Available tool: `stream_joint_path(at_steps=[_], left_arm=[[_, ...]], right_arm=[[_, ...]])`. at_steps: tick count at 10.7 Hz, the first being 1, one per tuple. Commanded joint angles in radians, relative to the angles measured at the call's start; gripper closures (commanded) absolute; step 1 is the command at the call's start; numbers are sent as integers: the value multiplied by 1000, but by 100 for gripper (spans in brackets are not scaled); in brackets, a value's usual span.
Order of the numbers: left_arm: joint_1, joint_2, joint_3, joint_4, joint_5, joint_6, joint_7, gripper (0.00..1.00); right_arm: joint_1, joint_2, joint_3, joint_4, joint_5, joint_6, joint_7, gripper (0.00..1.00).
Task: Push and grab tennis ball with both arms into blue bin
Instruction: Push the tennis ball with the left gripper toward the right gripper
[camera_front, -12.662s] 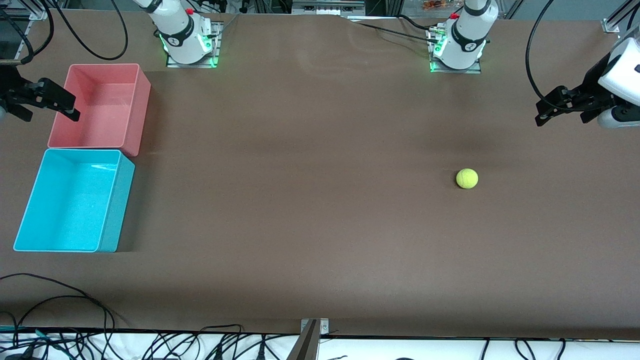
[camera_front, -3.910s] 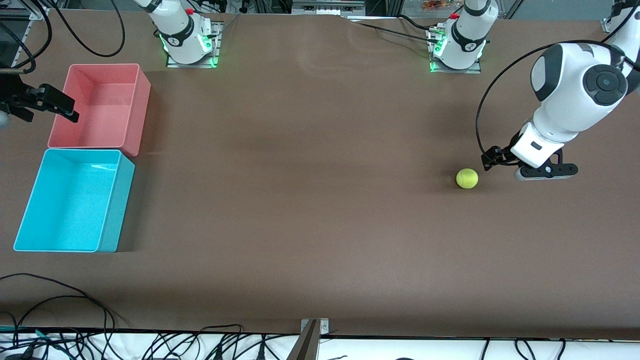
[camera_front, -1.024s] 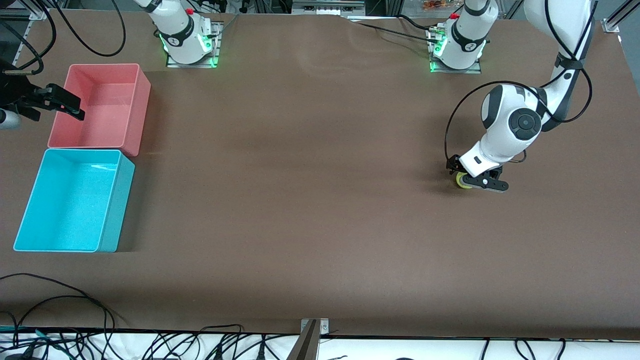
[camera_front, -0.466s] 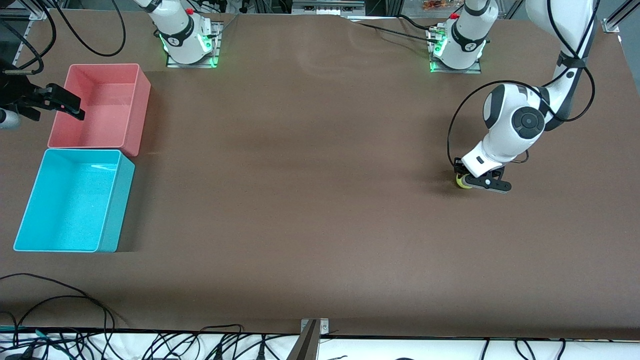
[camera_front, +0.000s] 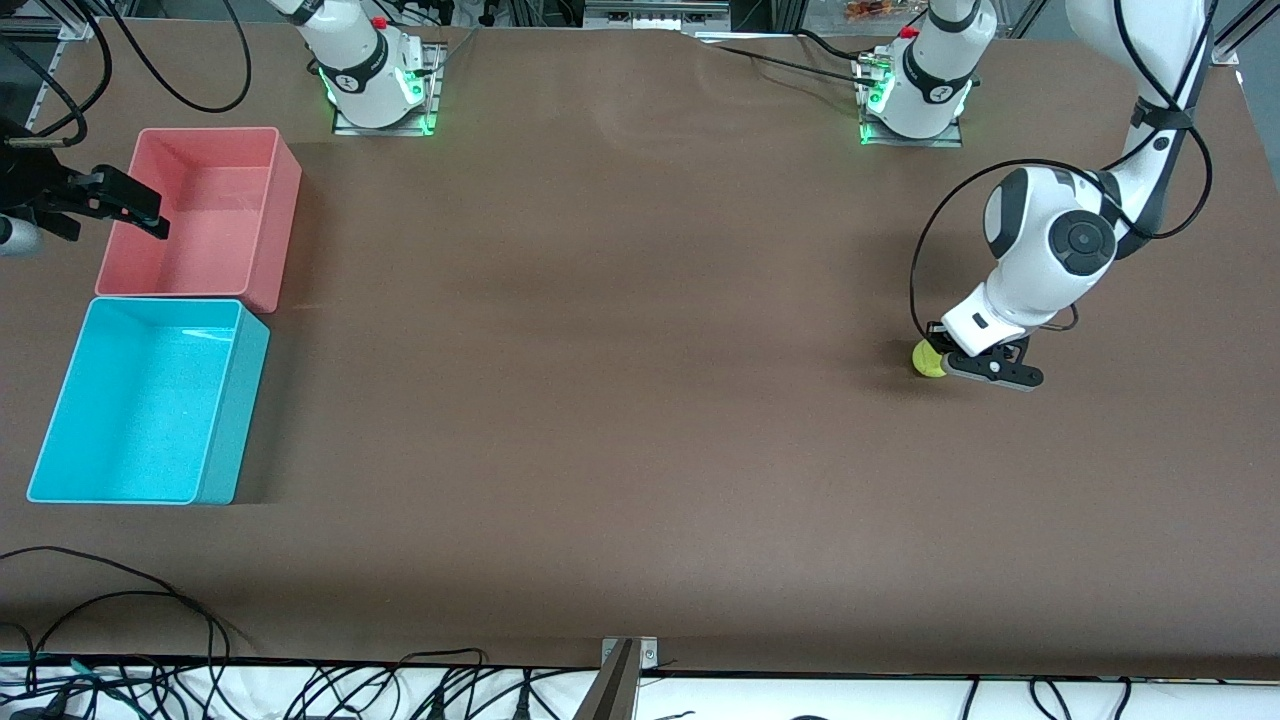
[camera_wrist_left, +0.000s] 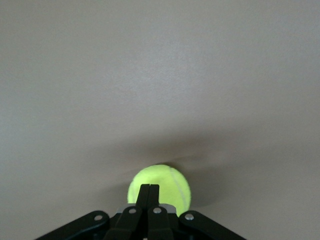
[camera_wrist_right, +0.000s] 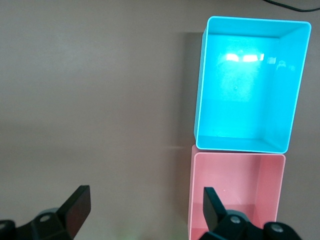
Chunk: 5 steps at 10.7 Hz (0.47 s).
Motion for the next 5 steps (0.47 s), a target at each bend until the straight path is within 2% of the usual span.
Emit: stream_joint_path(at_steps=[1,5], left_arm=[[46,-10,0,0,-7,2,231,100],[79,2,1,-2,-9,3,640,100]], right_arm=[[-8,-34,8,-37,12,-3,-12,0],[-8,-46,20,-52,13,-2,-7,0]])
